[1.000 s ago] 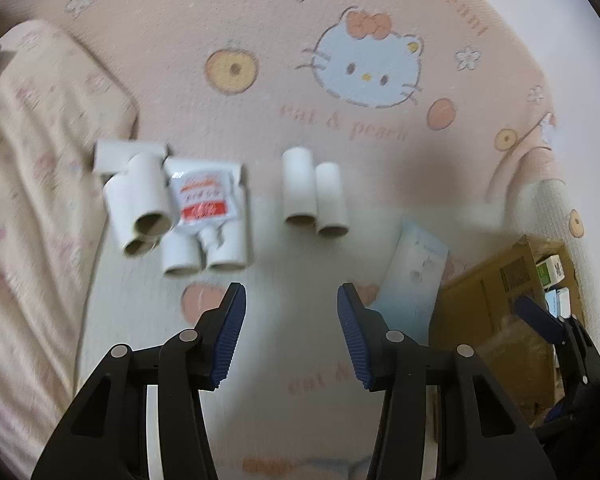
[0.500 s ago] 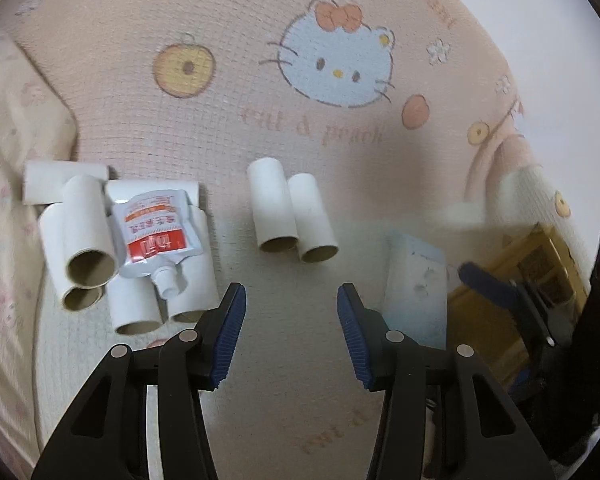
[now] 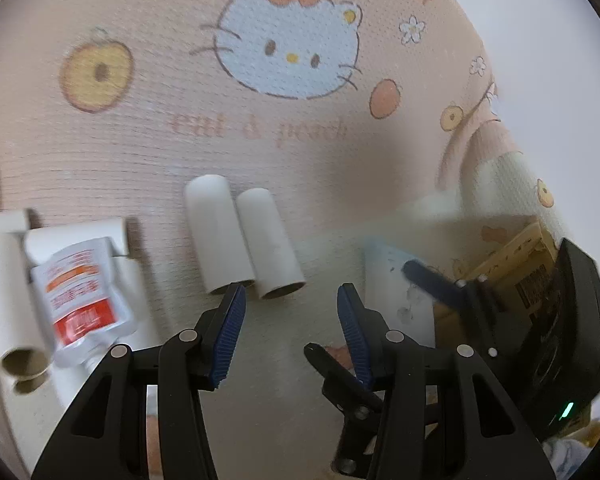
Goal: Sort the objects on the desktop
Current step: 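Move both tools toward the pair of white paper tubes on the mat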
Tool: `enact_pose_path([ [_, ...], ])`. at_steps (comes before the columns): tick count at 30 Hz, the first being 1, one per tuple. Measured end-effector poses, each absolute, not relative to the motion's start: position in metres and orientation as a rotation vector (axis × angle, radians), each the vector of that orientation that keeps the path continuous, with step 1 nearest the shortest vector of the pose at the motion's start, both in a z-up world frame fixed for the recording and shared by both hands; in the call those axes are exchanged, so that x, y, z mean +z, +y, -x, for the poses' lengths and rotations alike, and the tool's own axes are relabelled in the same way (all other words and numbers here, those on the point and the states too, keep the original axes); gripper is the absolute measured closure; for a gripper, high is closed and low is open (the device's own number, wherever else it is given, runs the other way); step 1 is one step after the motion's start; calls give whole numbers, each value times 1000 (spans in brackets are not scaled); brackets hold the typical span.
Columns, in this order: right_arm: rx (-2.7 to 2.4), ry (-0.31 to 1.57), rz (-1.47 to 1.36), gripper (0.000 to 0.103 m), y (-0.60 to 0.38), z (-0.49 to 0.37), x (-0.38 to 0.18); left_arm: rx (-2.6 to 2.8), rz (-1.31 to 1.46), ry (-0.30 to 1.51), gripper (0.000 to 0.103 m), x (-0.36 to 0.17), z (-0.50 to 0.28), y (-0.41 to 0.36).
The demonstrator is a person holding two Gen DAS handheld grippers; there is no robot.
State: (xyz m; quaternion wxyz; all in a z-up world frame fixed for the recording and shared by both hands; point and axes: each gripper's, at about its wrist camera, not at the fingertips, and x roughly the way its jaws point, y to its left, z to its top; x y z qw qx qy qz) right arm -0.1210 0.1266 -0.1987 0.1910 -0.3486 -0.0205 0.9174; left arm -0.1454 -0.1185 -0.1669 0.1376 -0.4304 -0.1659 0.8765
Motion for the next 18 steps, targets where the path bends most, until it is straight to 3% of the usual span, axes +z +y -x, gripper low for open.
enact_pose_path([
  [4, 2586, 288, 947, 5, 159, 121, -205, 2457, 1301, -613, 51, -180, 164, -125],
  [7, 2560, 433, 929, 8, 174, 124, -210, 2348, 1323, -795, 51, -191, 177, -131],
  [11, 2542, 419, 936, 12, 175, 134, -214, 2311, 1353, -872, 51, -201, 191, -127],
  [18, 2552, 487, 977, 34, 187, 153, -227, 2348, 1513, -912, 69, -215, 207, -122],
])
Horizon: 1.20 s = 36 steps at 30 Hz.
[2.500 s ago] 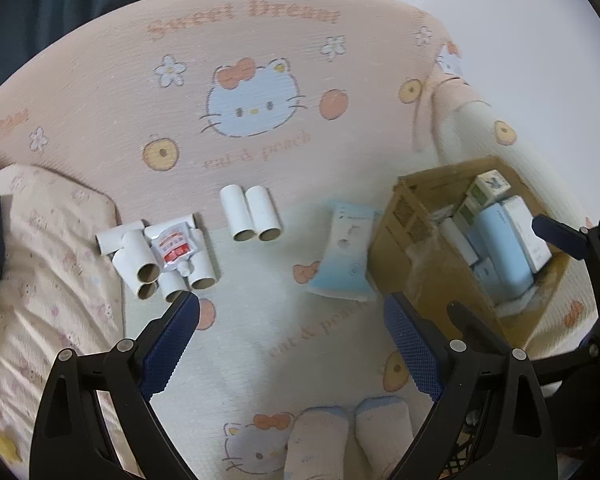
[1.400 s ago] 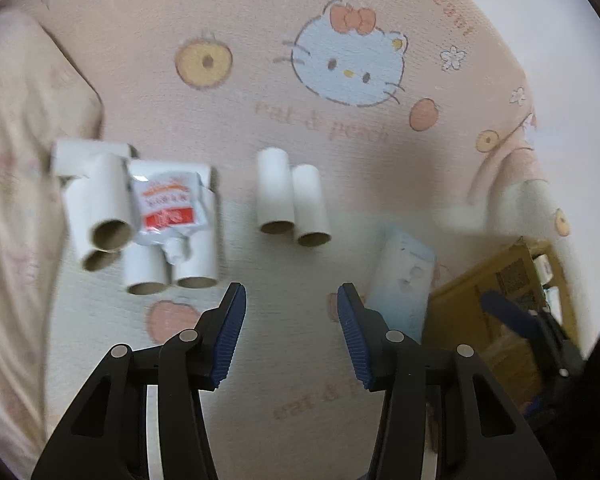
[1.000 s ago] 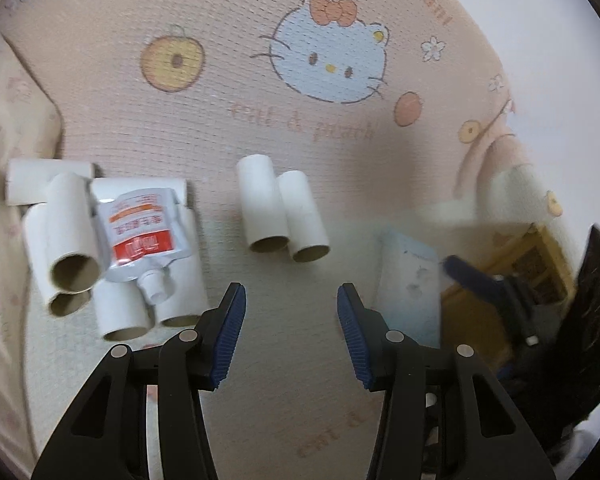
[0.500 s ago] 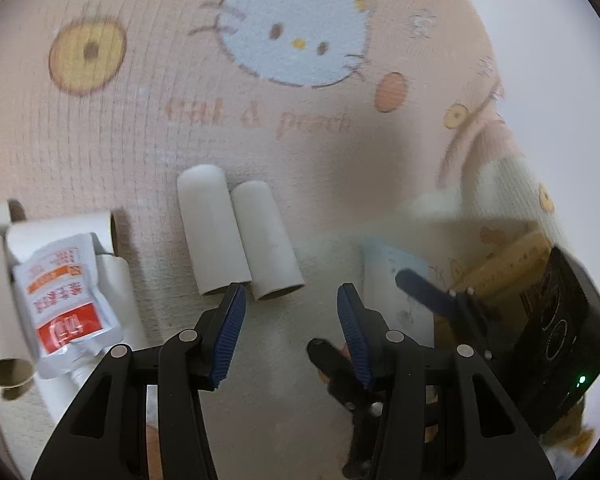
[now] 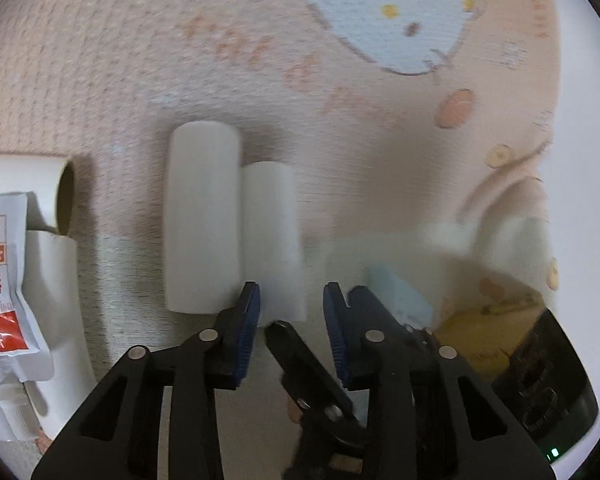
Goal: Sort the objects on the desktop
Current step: 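Move both tools toward the pair of white paper tubes on the mat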
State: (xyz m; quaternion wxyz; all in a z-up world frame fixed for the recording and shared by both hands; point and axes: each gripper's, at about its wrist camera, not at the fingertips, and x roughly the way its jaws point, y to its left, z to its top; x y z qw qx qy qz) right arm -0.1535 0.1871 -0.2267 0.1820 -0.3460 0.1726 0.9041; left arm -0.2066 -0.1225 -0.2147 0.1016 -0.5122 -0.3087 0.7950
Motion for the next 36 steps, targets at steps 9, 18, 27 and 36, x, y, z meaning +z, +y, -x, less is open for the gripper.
enact_pose_path([
  [9, 2497, 626, 885, 50, 193, 165, -235, 2323, 1542, -968, 72, -219, 213, -119],
  [18, 2471, 756, 908, 64, 208, 166, -248, 2437, 1537, -813, 74, -216, 214, -98],
  [27, 2473, 740, 951, 66, 205, 170, -249, 2414, 1524, -901, 80, -216, 190, -106],
  [36, 2500, 675, 1014, 67, 169, 161, -234, 2391, 1479, -982, 80, -215, 174, -119],
])
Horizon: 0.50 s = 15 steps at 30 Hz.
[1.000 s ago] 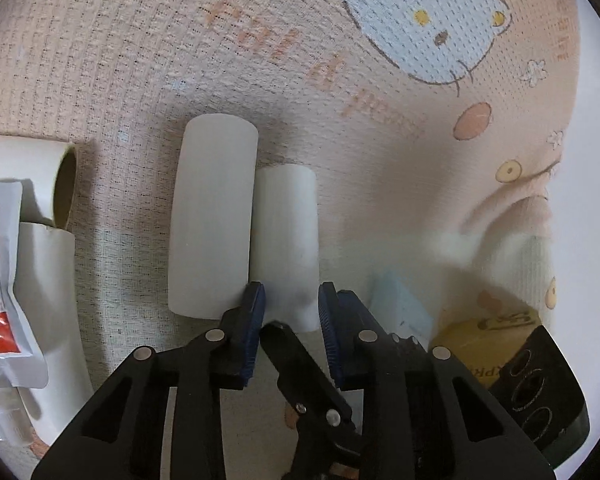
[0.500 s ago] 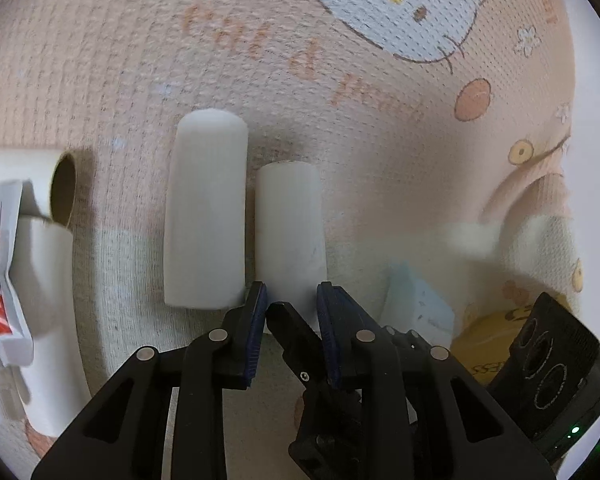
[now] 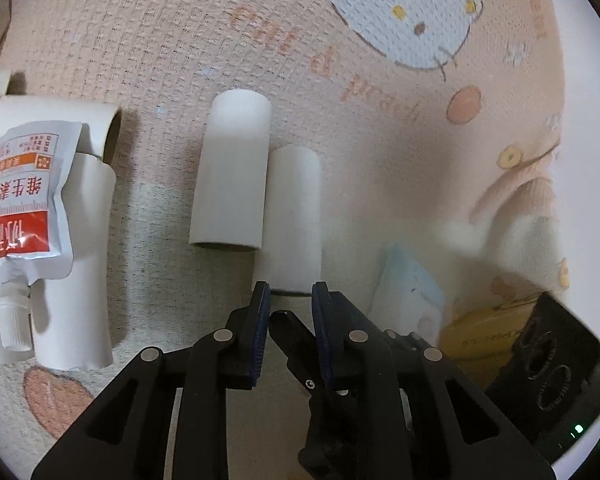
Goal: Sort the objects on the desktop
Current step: 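Move both tools toward the pair of white paper tubes on the mat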
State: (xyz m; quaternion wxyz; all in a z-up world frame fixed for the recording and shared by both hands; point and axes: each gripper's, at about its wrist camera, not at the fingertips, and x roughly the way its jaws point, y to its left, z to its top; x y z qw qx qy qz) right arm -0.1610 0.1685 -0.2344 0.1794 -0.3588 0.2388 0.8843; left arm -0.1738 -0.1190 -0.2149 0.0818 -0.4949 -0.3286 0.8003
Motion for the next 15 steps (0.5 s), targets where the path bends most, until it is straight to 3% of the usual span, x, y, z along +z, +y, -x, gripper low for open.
enact_pose_path([
  [5, 2525, 760, 942, 67, 178, 155, -232, 2332, 1461, -1111, 61, -220, 183, -131],
  [12, 2487, 742, 955, 66, 189, 165, -235, 2261, 1466, -1235, 61, -239, 192, -142],
  [15, 2477, 828, 942, 66, 198, 158, -242, 2299, 1472, -1223, 67, -242, 194, -139],
])
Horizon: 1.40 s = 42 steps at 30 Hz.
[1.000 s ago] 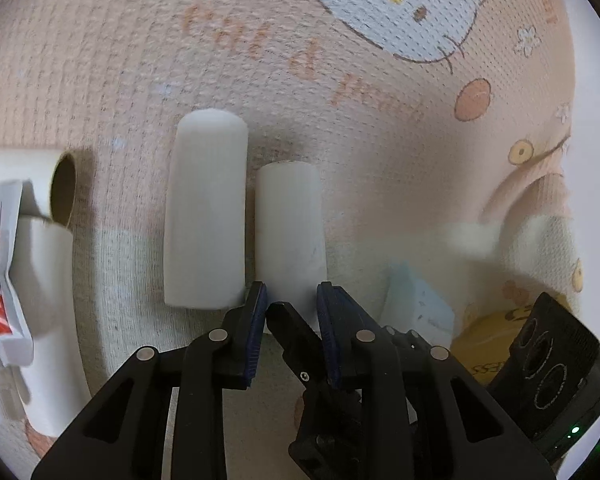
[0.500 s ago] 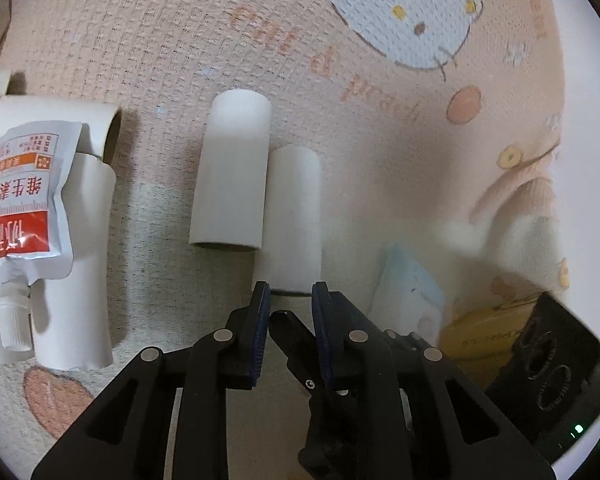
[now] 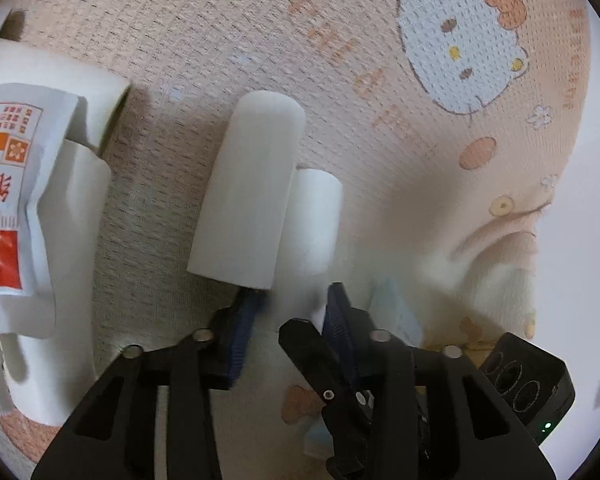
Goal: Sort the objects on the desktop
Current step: 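Move both tools toward the pair of white paper tubes on the mat, then close both tools around one white paper tube and lift it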
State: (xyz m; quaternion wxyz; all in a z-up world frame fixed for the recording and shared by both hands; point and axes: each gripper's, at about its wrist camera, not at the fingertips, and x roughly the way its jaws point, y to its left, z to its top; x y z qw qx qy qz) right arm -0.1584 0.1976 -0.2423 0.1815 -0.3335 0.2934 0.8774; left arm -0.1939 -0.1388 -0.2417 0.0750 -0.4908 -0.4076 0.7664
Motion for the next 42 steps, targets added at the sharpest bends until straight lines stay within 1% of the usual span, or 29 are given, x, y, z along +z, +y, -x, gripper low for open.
enact_pose_path([
  [1, 2481, 888, 920, 66, 199, 158, -245, 2305, 1460, -1236, 68, -242, 193, -139],
  [3, 2465, 934, 927, 66, 200, 161, -251, 2320, 1448, -1221, 70, -240, 192, -138],
  [5, 2470, 920, 907, 66, 200, 161, -251, 2340, 1442, -1169, 73, -237, 190, -138],
  [6, 2479, 892, 918, 66, 198, 162, -250, 2353, 1435, -1147, 78, -234, 189, -137],
  [8, 2491, 861, 932, 66, 196, 164, -249, 2375, 1419, -1103, 83, -229, 186, -136],
  [13, 2492, 820, 946, 66, 191, 161, -246, 2403, 1414, -961, 83, -219, 180, -123],
  [16, 2497, 790, 955, 67, 189, 160, -246, 2382, 1396, -981, 83, -217, 175, -124],
  [17, 2504, 795, 952, 73, 188, 159, -245, 2368, 1400, -996, 83, -217, 173, -124],
  [20, 2533, 798, 955, 83, 182, 154, -238, 2366, 1414, -980, 83, -215, 164, -122],
  [26, 2553, 695, 973, 83, 165, 150, -233, 2376, 1363, -999, 83, -211, 157, -125],
  [27, 2558, 699, 962, 83, 165, 149, -232, 2371, 1355, -1012, 81, -211, 159, -127],
  [28, 2558, 707, 952, 83, 166, 148, -231, 2362, 1355, -1035, 74, -211, 163, -129],
  [30, 2556, 734, 914, 83, 170, 147, -229, 2335, 1370, -1077, 65, -215, 171, -133],
  [33, 2551, 749, 896, 82, 176, 149, -227, 2301, 1409, -1108, 64, -223, 184, -137],
  [37, 2503, 724, 967, 82, 185, 162, -236, 2288, 1467, -1079, 63, -228, 195, -135],
  [40, 2475, 742, 950, 78, 191, 164, -239, 2302, 1512, -1044, 63, -230, 197, -132],
  [42, 2464, 795, 957, 72, 196, 165, -242, 2301, 1532, -1034, 63, -232, 198, -130],
])
